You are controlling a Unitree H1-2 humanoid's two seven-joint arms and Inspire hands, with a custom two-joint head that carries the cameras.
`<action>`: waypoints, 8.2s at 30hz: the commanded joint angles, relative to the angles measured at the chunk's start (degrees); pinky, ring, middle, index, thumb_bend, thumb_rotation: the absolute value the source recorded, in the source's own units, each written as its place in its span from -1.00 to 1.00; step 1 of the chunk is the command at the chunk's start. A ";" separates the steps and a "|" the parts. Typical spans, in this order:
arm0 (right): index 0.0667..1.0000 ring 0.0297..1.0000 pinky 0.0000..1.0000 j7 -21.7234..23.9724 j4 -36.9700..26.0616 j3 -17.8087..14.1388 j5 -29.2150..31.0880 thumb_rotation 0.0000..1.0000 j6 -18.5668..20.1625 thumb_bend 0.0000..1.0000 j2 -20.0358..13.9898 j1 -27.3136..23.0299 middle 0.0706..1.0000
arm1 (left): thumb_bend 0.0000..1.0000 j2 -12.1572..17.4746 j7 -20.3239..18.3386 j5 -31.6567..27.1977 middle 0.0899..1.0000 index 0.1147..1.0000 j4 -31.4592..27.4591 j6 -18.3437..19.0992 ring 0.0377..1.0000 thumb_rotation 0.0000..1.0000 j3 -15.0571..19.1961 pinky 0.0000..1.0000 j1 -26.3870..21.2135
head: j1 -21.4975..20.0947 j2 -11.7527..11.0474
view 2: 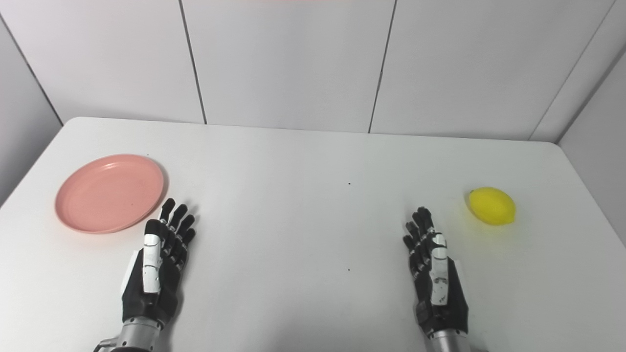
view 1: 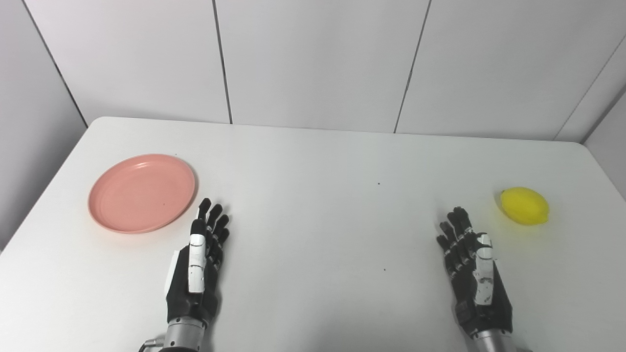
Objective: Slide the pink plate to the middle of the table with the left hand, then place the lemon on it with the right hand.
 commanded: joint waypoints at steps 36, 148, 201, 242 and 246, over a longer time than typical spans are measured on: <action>0.93 0.97 1.00 1.26 3.42 -0.49 1.40 0.99 -1.03 0.57 0.08 0.49 0.97 | 0.37 0.44 -0.33 1.14 0.96 1.00 1.07 -1.76 0.95 0.93 -0.55 1.00 2.53 | 4.86 -3.06; 1.00 1.00 1.00 5.13 9.44 -2.25 2.18 1.00 -4.52 0.43 -1.11 -0.03 1.00 | 0.81 5.74 2.24 0.58 0.71 0.72 -9.56 12.12 0.73 0.81 2.25 0.82 -14.04 | 11.35 -11.18; 0.99 1.00 1.00 5.70 11.63 -2.32 1.46 1.00 -6.74 0.42 -0.04 -1.10 1.00 | 0.99 38.71 -18.68 -18.87 0.72 0.75 30.78 10.32 0.81 0.91 20.69 0.92 -37.62 | 10.67 -12.07; 0.98 1.00 1.00 5.38 10.76 -2.05 1.19 1.00 -6.09 0.42 -0.15 -0.61 1.00 | 0.83 39.97 -30.57 -17.43 0.82 0.83 68.82 -8.50 0.84 0.96 20.12 1.00 -44.30 | 9.96 -11.23; 0.99 1.00 1.00 5.60 10.98 -2.01 1.31 1.00 -6.37 0.41 -0.14 -0.67 1.00 | 0.86 39.66 -30.96 -18.01 0.80 0.84 70.60 -8.25 0.85 0.91 20.73 1.00 -44.63 | 9.80 -11.17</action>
